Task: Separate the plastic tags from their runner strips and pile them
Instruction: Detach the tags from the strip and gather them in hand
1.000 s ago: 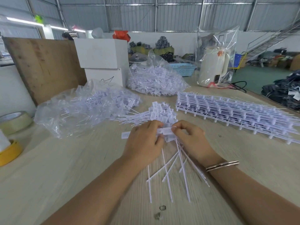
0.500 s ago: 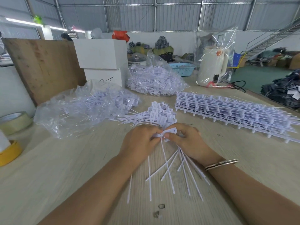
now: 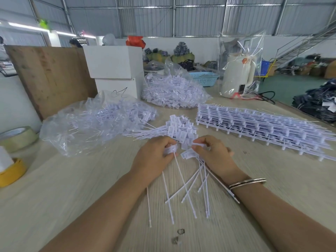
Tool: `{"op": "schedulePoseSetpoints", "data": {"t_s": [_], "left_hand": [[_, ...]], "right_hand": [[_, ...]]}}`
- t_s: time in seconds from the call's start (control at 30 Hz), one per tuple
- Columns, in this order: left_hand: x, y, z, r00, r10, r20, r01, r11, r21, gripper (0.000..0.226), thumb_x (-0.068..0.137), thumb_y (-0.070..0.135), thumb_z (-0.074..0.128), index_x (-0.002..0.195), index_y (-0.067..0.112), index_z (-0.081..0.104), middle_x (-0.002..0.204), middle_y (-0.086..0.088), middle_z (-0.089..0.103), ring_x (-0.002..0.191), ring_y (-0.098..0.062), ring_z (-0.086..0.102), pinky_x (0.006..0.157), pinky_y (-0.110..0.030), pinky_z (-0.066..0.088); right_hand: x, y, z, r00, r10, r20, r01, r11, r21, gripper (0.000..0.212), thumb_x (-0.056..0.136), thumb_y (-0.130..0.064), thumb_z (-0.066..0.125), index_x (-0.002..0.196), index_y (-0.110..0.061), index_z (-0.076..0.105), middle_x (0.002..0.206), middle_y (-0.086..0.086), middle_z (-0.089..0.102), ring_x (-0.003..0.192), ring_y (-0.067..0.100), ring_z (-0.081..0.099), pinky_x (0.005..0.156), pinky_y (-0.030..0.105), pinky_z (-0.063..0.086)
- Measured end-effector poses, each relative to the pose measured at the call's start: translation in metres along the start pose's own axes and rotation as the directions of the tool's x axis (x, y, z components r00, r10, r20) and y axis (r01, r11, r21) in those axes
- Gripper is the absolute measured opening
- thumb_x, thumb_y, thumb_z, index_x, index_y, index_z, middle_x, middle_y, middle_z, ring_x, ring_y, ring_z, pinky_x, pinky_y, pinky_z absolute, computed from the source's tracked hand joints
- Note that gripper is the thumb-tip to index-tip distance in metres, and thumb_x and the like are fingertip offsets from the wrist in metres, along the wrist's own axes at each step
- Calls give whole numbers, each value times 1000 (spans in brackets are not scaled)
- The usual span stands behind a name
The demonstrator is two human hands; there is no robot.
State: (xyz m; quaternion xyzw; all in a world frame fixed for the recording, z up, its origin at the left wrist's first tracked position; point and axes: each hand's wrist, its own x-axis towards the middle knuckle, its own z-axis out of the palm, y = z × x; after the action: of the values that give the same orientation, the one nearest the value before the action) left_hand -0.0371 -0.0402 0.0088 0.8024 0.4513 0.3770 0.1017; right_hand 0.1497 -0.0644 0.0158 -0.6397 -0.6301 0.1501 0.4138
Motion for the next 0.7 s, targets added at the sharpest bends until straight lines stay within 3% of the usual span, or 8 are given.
{"op": "schedulePoseSetpoints", "data": {"t_s": [0.07, 0.17, 0.3, 0.37, 0.47, 0.57, 0.63, 0.7], "left_hand": [[0, 4, -1, 1000, 22, 22, -22, 999, 24, 42, 81, 18, 71, 120, 23, 58, 92, 7, 58, 87, -13, 55, 75, -29, 44], [-1, 11, 0, 996, 72, 45, -75, 996, 54, 56, 81, 20, 71, 132, 23, 47, 97, 10, 52, 78, -5, 46, 69, -20, 36], [-3, 23, 1, 982, 185, 44, -188, 978, 92, 58, 82, 28, 70, 134, 18, 46, 106, 5, 48, 82, -8, 50, 67, -27, 42], [-4, 26, 1, 977, 201, 71, -207, 974, 96, 57, 82, 32, 68, 132, 18, 46, 110, 1, 50, 85, -13, 55, 68, -32, 47], [-6, 23, 0, 981, 171, 86, -183, 973, 143, 48, 85, 49, 56, 127, 28, 48, 111, 10, 52, 91, -7, 53, 68, -28, 43], [-7, 20, 0, 991, 104, 81, -113, 986, 120, 40, 88, 48, 54, 123, 32, 49, 114, 14, 56, 98, -7, 54, 73, -26, 42], [-7, 20, 2, 992, 92, 90, -102, 988, 118, 36, 87, 43, 56, 120, 31, 52, 113, 14, 57, 100, -8, 54, 74, -26, 42], [-7, 21, 3, 992, 88, 85, -97, 990, 102, 31, 85, 38, 59, 115, 31, 55, 108, 14, 59, 97, -8, 54, 74, -26, 43]], "right_hand": [[0, 1, 1, 999, 39, -25, -41, 996, -76, 4, 88, -38, 58, 90, -37, 55, 104, -15, 56, 110, 8, 48, 93, 34, 23], [-6, -4, 6, 988, -120, -93, 109, 987, -115, 9, 86, -45, 57, 90, -38, 60, 107, -17, 53, 111, 4, 41, 88, 27, 14], [-13, -11, 13, 967, -252, 48, 255, 964, -79, 11, 83, -48, 58, 75, -41, 59, 95, -22, 51, 105, 2, 39, 100, 35, 15], [-10, -9, 10, 971, -207, 116, 207, 978, 10, 12, 82, -42, 60, 71, -38, 60, 93, -20, 53, 105, 6, 42, 101, 38, 22], [-5, -6, 5, 988, -132, 73, 114, 970, 215, 17, 85, -25, 60, 69, -29, 62, 91, -6, 58, 99, 14, 52, 96, 36, 32], [-3, -4, 4, 998, -64, -22, 67, 983, 174, 21, 86, -25, 57, 66, -31, 60, 91, -3, 60, 97, 14, 54, 101, 43, 31], [-3, -4, 5, 998, -66, -7, 67, 986, 154, 19, 86, -28, 56, 68, -28, 62, 89, -5, 59, 96, 14, 54, 101, 47, 30], [-3, -3, 5, 996, -86, 9, 83, 982, 170, 18, 86, -26, 57, 69, -24, 62, 87, -3, 57, 94, 14, 54, 100, 43, 31]]}}
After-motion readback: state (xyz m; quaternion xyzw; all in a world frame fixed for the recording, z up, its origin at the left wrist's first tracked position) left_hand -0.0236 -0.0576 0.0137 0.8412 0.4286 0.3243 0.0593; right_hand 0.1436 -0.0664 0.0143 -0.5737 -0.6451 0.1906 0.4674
